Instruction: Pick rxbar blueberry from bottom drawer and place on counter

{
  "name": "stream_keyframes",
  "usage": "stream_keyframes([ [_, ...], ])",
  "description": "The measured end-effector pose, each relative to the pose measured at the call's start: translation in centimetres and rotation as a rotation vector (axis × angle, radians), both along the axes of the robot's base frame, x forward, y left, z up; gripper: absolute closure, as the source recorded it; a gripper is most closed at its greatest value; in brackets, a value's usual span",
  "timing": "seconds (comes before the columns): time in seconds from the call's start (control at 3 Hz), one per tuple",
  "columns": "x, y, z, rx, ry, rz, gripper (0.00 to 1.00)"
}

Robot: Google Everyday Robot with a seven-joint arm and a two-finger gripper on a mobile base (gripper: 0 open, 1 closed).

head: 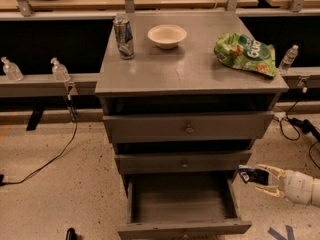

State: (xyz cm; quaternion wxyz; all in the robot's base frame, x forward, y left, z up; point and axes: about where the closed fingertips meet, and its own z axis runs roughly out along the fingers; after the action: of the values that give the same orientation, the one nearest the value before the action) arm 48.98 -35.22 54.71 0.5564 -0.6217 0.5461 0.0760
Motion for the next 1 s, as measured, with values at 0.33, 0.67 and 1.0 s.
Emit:
stream_keyframes([
  [0.33, 0.0, 0.0, 0.0, 0.000, 0.000, 0.000, 1.00],
  [0.67, 0.5, 0.8, 0.1, -0.012, 0.033, 0.019, 1.00],
  [1.0, 1.7, 2.1, 3.7, -0.012, 0.069, 0.061, 1.00],
])
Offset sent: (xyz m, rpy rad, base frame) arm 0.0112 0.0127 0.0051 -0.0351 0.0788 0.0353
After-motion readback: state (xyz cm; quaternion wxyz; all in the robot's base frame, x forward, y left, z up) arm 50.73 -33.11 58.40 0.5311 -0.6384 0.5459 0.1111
